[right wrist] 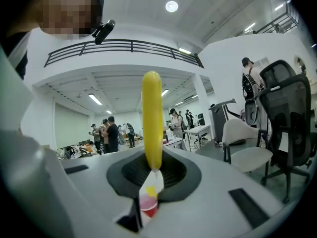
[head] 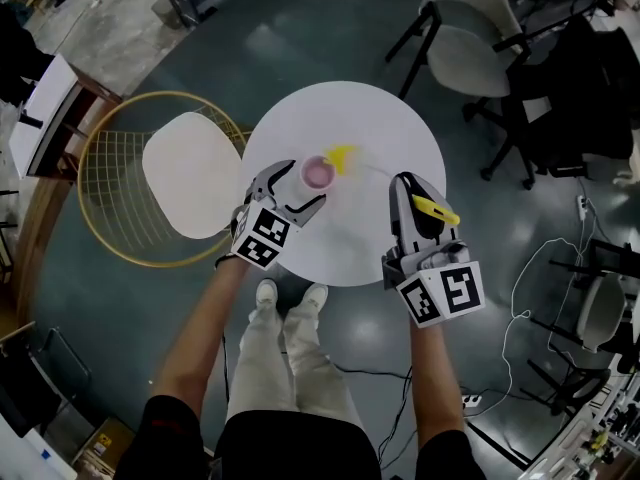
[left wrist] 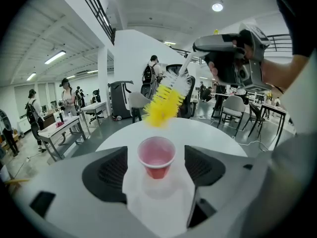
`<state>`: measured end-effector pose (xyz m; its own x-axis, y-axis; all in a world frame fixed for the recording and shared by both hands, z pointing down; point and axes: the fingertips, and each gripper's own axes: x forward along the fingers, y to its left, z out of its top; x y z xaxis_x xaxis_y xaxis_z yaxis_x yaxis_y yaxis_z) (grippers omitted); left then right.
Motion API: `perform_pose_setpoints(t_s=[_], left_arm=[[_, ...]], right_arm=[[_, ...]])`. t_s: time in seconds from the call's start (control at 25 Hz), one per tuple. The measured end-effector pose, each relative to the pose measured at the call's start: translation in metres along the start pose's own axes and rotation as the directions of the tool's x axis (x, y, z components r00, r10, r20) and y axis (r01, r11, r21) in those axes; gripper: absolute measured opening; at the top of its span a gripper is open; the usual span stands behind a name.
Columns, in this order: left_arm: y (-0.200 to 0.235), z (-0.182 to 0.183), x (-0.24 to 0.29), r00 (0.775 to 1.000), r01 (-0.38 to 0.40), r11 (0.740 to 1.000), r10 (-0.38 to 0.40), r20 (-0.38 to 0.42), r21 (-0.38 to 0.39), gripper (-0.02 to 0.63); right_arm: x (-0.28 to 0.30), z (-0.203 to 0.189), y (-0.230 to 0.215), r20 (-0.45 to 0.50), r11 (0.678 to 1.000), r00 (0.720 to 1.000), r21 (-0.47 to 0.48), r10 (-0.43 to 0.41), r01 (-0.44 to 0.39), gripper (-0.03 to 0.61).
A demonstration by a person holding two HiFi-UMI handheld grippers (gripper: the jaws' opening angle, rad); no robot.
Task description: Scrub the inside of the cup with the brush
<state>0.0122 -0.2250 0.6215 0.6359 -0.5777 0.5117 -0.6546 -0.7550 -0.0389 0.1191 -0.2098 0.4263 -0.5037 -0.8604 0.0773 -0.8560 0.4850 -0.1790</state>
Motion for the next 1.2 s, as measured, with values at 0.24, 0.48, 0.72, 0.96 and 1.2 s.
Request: perform_pose_setpoints(t_s=[0.24,0.48,0.72,0.96,1.2], left_arm=[[-0.003,-0.008,0.018,0.999,0.013,1.000,-0.013,-0.031,-0.010,0.379],[0.001,-0.015,0.031,0.998,0.016,1.000,-0.017,-0.060,-0.016,0.383],[-0.003,-0.019,0.038,0.996,0.023,1.000,-0.022,-0.085,0.011,0.383],[0.000,-0.021,0.047,0.995,0.011,1.000,-0.010,-0.095,0.008,0.385],[-0.003,-0.021,0.049,0.996,0.015,1.000,-0.014,-0.092,0.010,0.383]], right_arm=[[0.003,-0.007,0.003,-0.017,1.000,1.000,0.004,0.018,-0.018,0.044],[0.007,-0.011,0.004,-0.027,1.000,0.999,0.009,0.028,-0.028,0.044],[0.004,-0.015,0.006,-0.031,0.999,0.999,0.020,0.031,-0.031,0.044],[0.000,-0.017,0.008,-0.033,0.999,0.999,0.018,0.036,-0.035,0.044],[-0.002,-0.018,0.007,-0.033,0.999,0.999,0.020,0.034,-0.033,0.044]])
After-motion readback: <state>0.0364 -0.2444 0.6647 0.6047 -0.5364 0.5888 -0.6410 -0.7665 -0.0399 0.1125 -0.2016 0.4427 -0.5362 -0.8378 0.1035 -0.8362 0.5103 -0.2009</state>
